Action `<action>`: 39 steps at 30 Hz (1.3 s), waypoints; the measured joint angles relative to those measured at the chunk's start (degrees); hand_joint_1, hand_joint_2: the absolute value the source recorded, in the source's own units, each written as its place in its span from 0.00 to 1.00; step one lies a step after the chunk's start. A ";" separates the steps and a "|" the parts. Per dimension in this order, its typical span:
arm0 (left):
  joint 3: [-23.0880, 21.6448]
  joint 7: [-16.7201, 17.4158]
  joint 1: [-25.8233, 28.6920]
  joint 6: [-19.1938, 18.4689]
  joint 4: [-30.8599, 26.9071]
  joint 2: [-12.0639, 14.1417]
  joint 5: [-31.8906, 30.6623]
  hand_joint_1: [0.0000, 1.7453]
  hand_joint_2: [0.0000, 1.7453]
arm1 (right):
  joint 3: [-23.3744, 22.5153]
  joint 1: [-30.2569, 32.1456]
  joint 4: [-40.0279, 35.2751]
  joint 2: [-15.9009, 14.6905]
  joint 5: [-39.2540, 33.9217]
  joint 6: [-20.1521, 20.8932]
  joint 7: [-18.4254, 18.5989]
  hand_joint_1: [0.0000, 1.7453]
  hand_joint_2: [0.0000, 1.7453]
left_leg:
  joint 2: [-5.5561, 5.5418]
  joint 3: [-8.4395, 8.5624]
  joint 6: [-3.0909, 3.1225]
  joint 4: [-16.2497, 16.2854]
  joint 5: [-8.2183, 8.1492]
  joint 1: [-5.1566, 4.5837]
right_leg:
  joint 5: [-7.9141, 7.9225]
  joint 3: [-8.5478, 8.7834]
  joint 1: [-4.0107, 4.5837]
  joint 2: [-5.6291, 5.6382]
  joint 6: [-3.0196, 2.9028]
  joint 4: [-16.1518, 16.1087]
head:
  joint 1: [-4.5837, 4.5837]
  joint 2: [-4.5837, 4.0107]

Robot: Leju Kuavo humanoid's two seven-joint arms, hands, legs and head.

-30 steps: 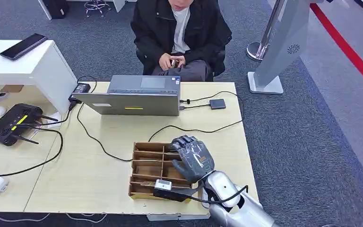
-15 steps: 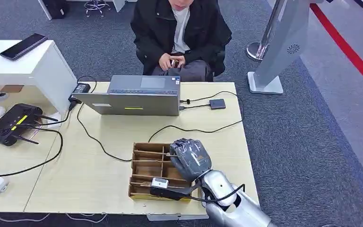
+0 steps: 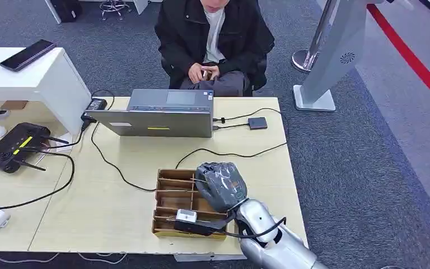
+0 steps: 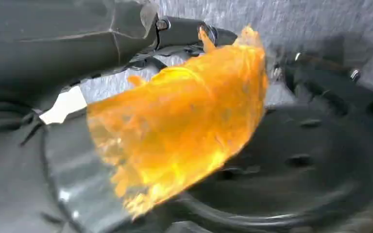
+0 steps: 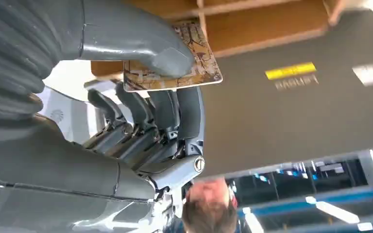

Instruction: Pass the card to the sensor for recognition and then transmit it.

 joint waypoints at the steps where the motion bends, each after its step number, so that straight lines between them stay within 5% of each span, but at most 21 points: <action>1: 0.24 -0.29 0.58 -0.69 0.02 0.24 -0.09 0.00 0.00 | 0.02 -0.09 0.02 0.00 -0.38 -0.71 -0.40 0.99 1.00 | -0.01 0.00 0.00 0.00 0.00 0.00 | 0.00 -0.01 0.00 0.00 0.00 0.00 | 0.00 0.00; 16: 3.69 -1.12 3.12 -1.80 0.50 1.86 -1.68 0.00 0.00 | 0.11 1.59 -5.27 -0.11 -0.44 -13.27 -4.90 0.99 1.00 | 0.00 0.00 0.00 0.00 0.00 0.00 | -0.01 -0.01 0.00 0.00 0.00 0.00 | 0.00 0.00; 39: 7.43 -1.53 3.43 -2.72 0.50 2.45 -7.06 0.00 0.00 | -1.97 1.89 -12.46 -0.46 0.50 -15.74 -6.45 1.00 1.00 | 0.00 -0.01 -0.01 0.00 0.01 0.00 | -0.01 -0.02 0.00 0.00 -0.01 0.00 | 0.00 0.00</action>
